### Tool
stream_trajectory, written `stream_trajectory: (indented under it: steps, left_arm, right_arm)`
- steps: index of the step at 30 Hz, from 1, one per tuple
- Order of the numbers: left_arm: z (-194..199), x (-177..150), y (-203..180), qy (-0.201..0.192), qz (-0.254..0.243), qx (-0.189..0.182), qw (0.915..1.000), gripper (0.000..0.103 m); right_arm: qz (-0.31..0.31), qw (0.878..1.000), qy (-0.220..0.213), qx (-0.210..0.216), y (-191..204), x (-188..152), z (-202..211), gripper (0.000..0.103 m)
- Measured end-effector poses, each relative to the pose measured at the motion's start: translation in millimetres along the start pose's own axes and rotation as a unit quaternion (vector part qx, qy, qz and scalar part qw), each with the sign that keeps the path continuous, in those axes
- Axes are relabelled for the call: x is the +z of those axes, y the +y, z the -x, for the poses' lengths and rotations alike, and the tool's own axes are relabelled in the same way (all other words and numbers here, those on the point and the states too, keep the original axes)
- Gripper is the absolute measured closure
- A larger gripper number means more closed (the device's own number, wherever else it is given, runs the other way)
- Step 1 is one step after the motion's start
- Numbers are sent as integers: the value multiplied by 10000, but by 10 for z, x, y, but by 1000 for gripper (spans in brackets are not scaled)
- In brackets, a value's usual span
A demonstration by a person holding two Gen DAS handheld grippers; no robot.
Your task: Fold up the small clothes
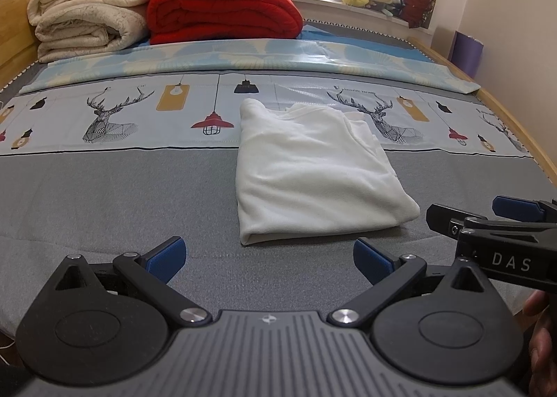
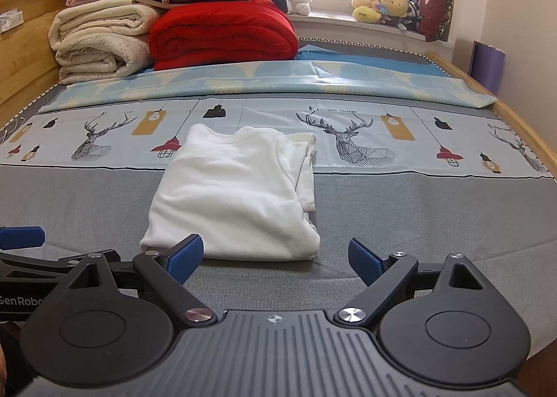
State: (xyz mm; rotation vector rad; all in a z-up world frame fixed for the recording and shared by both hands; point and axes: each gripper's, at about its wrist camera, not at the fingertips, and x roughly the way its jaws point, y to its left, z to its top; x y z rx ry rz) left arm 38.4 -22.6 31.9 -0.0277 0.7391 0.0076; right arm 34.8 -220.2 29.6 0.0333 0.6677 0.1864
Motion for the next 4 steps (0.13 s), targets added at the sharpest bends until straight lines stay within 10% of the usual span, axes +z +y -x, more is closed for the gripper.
stream_trajectory:
  steps: [4]
  left_arm:
    - [1,-4,7,1,-4,-3,10000,1]
  right_arm:
    - [0,10000,0,0,0,0,1,12]
